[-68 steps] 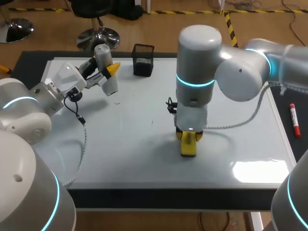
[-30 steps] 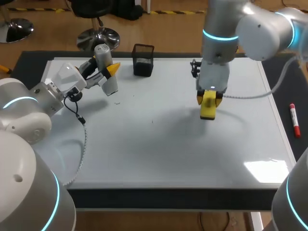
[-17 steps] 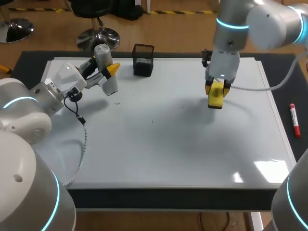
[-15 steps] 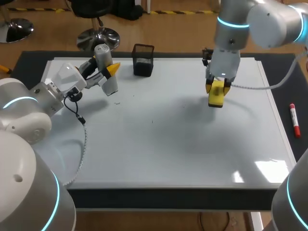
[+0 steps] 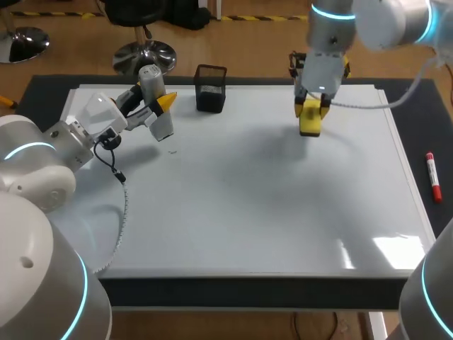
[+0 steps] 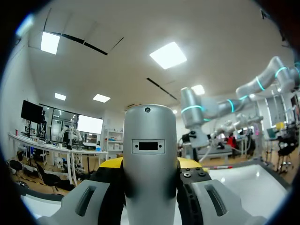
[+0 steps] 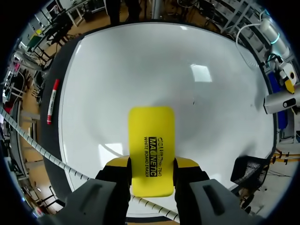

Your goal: Pick up the inspection probe, press it on each red-marked spot on the whiteboard one by one, put down the probe, pick up the eraser, and wipe off all the red marks.

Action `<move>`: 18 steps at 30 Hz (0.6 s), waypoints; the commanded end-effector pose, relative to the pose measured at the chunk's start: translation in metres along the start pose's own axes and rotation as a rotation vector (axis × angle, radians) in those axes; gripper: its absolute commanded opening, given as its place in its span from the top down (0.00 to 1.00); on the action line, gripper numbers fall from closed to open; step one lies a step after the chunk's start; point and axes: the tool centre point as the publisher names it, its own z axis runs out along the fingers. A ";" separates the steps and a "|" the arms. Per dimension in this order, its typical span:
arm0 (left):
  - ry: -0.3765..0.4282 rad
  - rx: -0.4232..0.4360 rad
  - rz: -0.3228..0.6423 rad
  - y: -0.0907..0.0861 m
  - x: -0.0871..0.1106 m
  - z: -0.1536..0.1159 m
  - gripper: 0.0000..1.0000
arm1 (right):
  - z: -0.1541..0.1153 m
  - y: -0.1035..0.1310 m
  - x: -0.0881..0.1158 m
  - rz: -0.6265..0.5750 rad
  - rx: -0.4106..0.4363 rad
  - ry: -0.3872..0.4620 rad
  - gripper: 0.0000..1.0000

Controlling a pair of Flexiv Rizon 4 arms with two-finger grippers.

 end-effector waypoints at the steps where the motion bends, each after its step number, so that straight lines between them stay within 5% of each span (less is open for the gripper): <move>1: -0.004 0.002 0.002 0.000 0.000 0.001 1.00 | 0.003 -0.024 -0.021 -0.004 -0.077 0.041 1.00; 18: -0.004 0.002 0.002 0.000 0.000 0.001 1.00 | 0.014 -0.061 -0.077 -0.026 -0.115 0.023 1.00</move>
